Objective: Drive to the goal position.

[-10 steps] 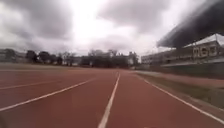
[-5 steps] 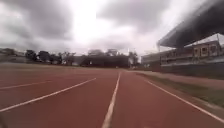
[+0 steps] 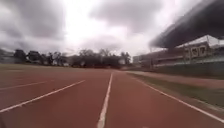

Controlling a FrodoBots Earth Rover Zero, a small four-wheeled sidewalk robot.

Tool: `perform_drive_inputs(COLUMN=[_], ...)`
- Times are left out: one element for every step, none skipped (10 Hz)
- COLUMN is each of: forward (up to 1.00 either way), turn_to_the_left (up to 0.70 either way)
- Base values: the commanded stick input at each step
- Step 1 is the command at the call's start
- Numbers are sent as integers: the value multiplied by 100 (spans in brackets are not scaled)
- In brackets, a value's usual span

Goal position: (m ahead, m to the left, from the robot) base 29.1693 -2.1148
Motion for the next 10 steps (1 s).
perform_drive_inputs(forward=[70, 70, 70, 70, 70, 70, 70, 70, 70, 70], turn_to_the_left=[0, 0, 0, 0, 0, 0, 0, 0, 0, 0])
